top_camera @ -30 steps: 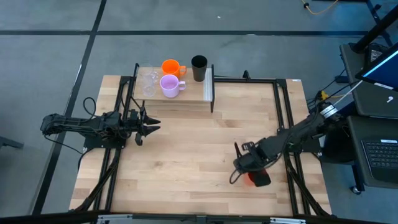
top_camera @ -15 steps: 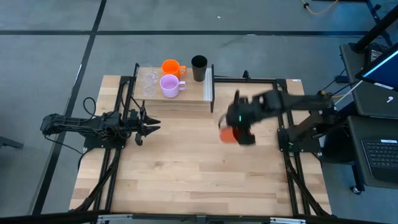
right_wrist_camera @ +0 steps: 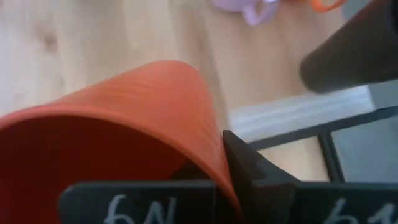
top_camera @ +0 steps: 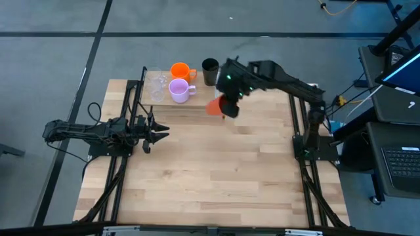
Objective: Stack small to large cups/mugs on shelf
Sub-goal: Put the orange cup on the shelf
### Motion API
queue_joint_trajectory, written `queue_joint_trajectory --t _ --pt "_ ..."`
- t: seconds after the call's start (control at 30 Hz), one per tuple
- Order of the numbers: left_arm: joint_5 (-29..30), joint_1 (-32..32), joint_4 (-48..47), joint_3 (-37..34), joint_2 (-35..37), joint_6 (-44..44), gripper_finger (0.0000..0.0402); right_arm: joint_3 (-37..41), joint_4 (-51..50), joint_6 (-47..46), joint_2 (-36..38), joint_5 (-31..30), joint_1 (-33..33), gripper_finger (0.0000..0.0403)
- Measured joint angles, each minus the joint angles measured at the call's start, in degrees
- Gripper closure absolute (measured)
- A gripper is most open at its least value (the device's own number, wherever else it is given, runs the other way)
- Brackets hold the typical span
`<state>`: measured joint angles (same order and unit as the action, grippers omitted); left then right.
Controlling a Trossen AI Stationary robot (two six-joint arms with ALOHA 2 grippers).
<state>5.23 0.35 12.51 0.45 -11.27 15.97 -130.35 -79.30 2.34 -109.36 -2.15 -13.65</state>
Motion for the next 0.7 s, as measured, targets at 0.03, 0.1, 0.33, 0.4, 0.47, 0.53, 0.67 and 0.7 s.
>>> queue_joint_trajectory --t 0.03,0.1,0.33,0.4,0.47,0.53,0.67,0.7 --pt "0.0 0.0 0.0 0.0 0.0 0.0 0.0274 -1.9 -0.4 0.4 -1.6 0.1 -1.0 0.0396" --pt "0.0 0.0 0.0 0.0 0.0 0.0 0.0274 -4.8 -1.2 1.0 -4.4 0.3 -3.1 0.0396" --pt "0.0 0.0 0.0 0.0 0.0 0.0 0.0274 -3.1 0.7 0.5 -7.4 4.1 -9.9 0.0396" --pt "0.0 0.0 0.0 0.0 0.0 0.0 0.0274 -3.1 2.3 0.9 -7.8 4.2 -11.4 0.0396" --pt "0.0 0.0 0.0 0.0 0.0 0.0 0.0274 -3.2 3.0 1.1 -8.0 4.3 -12.4 0.0396" --pt "0.0 0.0 0.0 0.0 0.0 0.0 0.0274 -3.2 3.2 1.2 -8.2 5.7 -13.7 0.0396" --pt "0.0 0.0 0.0 0.0 0.0 0.0 0.0274 -3.1 2.5 1.2 -9.7 10.3 -14.8 0.0396" --pt "0.0 0.0 0.0 0.0 0.0 0.0 0.0274 -3.1 2.4 1.2 -10.0 10.5 -14.8 0.0396"
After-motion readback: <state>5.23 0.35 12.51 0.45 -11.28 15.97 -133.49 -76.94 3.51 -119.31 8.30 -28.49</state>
